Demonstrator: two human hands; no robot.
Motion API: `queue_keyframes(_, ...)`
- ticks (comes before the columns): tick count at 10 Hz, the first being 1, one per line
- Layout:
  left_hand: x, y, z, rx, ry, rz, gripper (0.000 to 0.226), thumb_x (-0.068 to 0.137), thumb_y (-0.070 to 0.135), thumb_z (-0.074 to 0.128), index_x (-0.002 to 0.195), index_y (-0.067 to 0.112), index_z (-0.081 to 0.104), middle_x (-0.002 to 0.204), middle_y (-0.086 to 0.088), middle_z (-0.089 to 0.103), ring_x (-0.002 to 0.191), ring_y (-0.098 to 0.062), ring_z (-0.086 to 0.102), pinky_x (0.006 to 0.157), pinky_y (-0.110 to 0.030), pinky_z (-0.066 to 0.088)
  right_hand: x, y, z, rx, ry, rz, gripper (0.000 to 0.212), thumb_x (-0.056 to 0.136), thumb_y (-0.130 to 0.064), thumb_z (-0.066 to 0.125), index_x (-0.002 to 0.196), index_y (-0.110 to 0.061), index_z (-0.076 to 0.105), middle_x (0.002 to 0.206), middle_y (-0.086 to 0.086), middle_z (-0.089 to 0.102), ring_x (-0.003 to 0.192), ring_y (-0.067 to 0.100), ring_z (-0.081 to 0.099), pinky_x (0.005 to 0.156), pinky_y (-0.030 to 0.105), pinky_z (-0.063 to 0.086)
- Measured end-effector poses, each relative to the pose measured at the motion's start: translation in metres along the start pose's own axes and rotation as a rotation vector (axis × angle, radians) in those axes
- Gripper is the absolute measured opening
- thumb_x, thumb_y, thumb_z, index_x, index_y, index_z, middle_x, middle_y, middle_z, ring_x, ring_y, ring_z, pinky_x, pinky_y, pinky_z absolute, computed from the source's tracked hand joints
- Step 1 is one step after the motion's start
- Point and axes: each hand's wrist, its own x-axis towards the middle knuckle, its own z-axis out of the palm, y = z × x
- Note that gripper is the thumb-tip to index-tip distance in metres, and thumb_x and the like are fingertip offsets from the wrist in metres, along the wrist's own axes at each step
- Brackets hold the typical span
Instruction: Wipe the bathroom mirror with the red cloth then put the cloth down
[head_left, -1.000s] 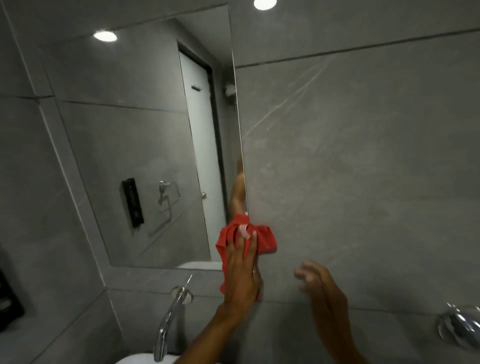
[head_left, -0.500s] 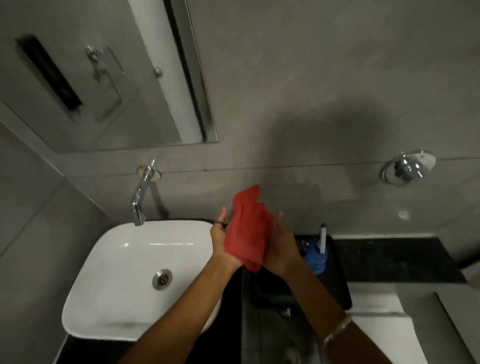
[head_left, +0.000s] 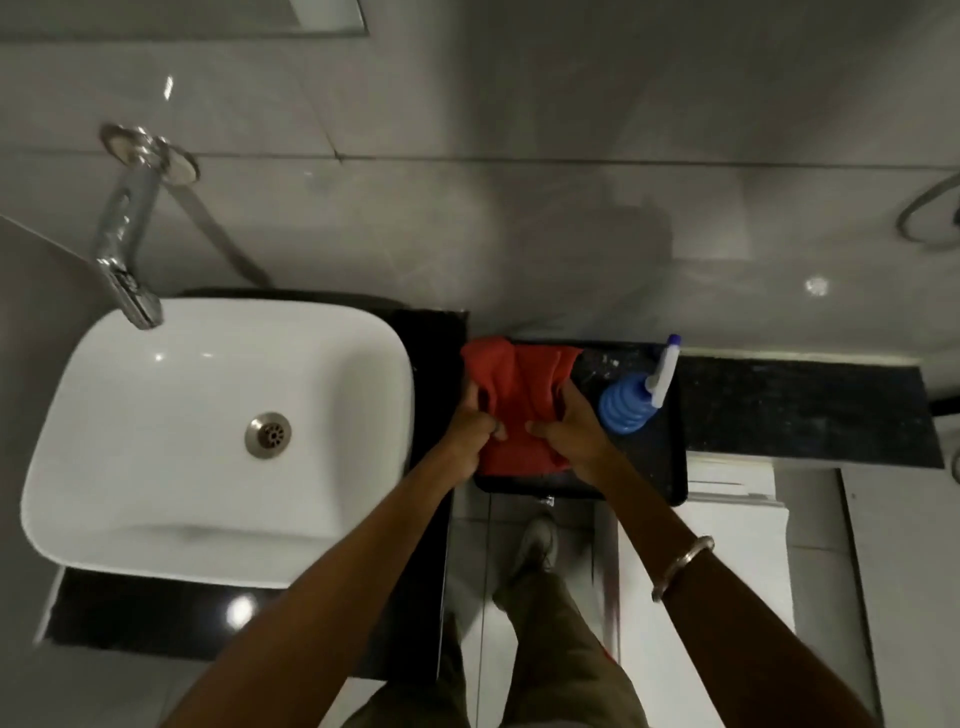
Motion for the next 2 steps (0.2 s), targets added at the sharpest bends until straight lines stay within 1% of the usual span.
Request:
queue_keyframes(1, 0.0176, -0.0046, 0.0055, 0.148, 0.047, -0.055, 0.088, 0.086, -0.010, 0.053, 0.161, 0.029, 0.026, 0.153, -0.010, 0.050, 0.134, -0.030, 0.053, 0.106, -0.044, 0.051, 0.0183, 0.0099, -0.0077, -0.209, 0.017, 0.090, 0.083, 0.092, 0.009, 0.065, 0.164, -0.012, 0.031, 0.152, 0.017, 0.055, 0.132, 0.032, 0.060, 0.106, 0.035, 0.055)
queue_keyframes(2, 0.0158, -0.0144, 0.0140, 0.237, 0.096, -0.055, 0.066, 0.101, 0.014, 0.055, 0.161, 0.022, 0.028, 0.161, -0.010, 0.041, 0.139, -0.021, 0.047, 0.102, -0.028, 0.040, 0.0210, 0.0179, -0.0064, -0.484, 0.029, 0.194, 0.079, 0.103, -0.022, 0.062, 0.169, -0.018, 0.019, 0.162, 0.017, 0.046, 0.144, 0.037, 0.051, 0.120, 0.046, 0.043)
